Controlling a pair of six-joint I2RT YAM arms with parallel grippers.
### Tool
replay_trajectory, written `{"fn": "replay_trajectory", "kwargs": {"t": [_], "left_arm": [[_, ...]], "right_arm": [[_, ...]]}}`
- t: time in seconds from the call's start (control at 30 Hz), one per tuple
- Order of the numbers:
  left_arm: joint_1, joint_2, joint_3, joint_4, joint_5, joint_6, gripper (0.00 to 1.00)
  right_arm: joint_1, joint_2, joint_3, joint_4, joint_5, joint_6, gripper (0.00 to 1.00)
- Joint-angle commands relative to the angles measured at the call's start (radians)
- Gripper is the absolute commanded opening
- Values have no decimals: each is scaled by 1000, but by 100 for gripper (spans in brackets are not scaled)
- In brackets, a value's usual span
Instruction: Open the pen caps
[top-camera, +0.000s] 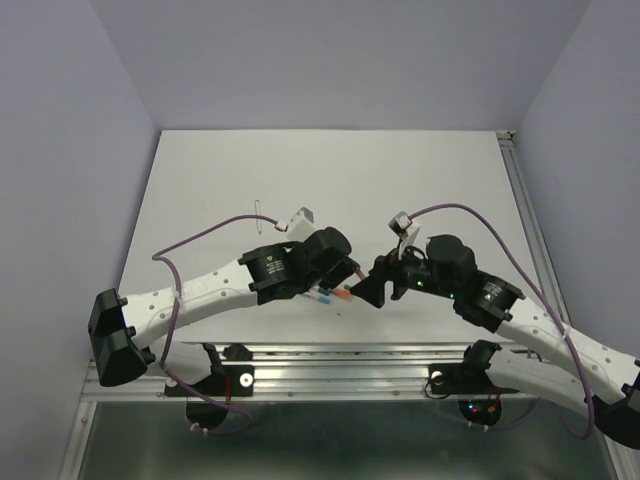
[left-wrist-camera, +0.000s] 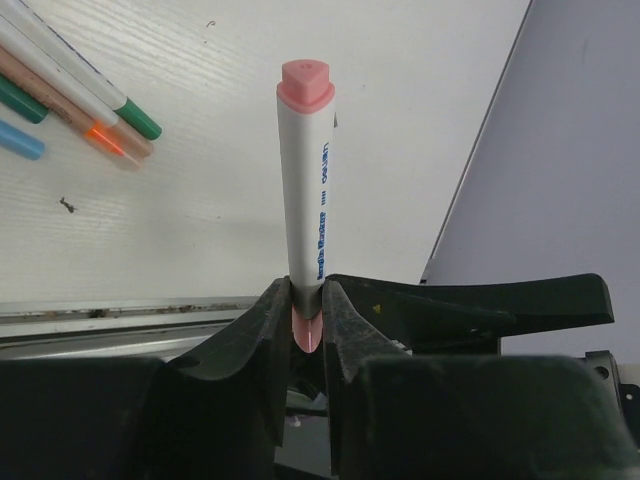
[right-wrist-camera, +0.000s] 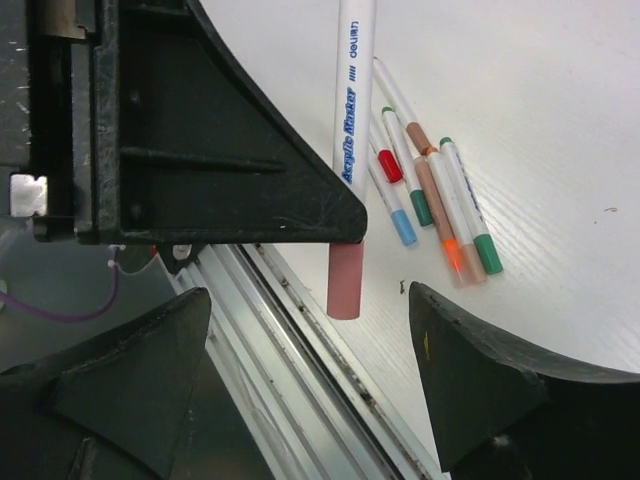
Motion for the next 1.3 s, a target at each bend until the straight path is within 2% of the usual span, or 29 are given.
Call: {"fn": "replay_trajectory", "kwargs": {"t": [0.0,0.13,0.17,0.3,0.53,0.63,0.77,0.93,1.07,1.17,1.27], "left_arm": [[-5,-32,-2,40,2,13,0],[-5,-33,4,49,-3,13,0],[-4,-33,7,52,-3,16,0],[-5,-29,12,52,-4,17,0],[-4,-27,17,61,0,17,0],[-4,-29,12,71,3,14,0],[-4,-32,9,77,5,11,0],[-4,-38,1,80,10,6,0],[-4,-44,-5,83,5,3,0],[-4,-46,-5,83,0,5,0],[-4,-42,-6,77,-16,3,0]], "right_arm": [[0,10,50,74,47,-28,84],[0,41,46,78,73,-35,78],[0,45,46,83,80,-35,70],[2,31,31,129,100,-20,53],[0,-24,13,157,118,-18,43],[0,-13,23,126,110,-14,42],[0,7,33,69,118,-9,49],[0,25,37,29,156,-9,49],[-1,33,37,43,117,-9,36],[2,34,37,49,98,-5,31],[0,31,40,42,89,3,11]]}}
